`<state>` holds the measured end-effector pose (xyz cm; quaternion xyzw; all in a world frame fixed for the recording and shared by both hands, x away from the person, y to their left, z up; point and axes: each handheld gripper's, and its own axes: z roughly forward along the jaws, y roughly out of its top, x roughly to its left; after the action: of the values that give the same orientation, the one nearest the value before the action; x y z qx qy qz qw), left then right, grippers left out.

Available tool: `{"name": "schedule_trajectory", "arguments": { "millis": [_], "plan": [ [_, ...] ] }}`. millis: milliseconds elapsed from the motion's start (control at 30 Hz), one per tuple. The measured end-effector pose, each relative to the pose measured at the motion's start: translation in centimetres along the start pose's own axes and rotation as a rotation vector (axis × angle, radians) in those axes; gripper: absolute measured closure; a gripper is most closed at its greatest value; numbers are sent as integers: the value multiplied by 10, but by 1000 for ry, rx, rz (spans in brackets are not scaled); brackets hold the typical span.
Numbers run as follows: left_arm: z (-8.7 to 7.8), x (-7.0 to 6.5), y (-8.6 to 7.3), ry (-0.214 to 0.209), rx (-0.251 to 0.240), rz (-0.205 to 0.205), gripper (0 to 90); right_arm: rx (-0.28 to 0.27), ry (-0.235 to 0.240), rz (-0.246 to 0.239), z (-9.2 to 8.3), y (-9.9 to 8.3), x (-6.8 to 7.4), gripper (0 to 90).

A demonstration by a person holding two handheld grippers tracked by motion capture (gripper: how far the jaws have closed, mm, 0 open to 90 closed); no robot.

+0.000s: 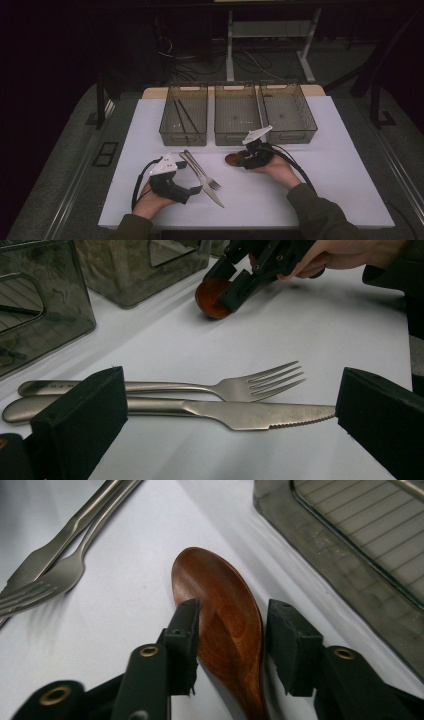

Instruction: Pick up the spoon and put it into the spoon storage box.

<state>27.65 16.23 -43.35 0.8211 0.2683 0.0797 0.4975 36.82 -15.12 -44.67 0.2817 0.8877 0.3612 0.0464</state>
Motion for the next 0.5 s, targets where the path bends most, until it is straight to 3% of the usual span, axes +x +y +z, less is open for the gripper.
{"name": "schedule_trajectory", "arguments": {
  "millis": [500],
  "plan": [
    [0,0,0,-1,0,2,0,37,19,-75,-4,1,8,753]
  ]
}}
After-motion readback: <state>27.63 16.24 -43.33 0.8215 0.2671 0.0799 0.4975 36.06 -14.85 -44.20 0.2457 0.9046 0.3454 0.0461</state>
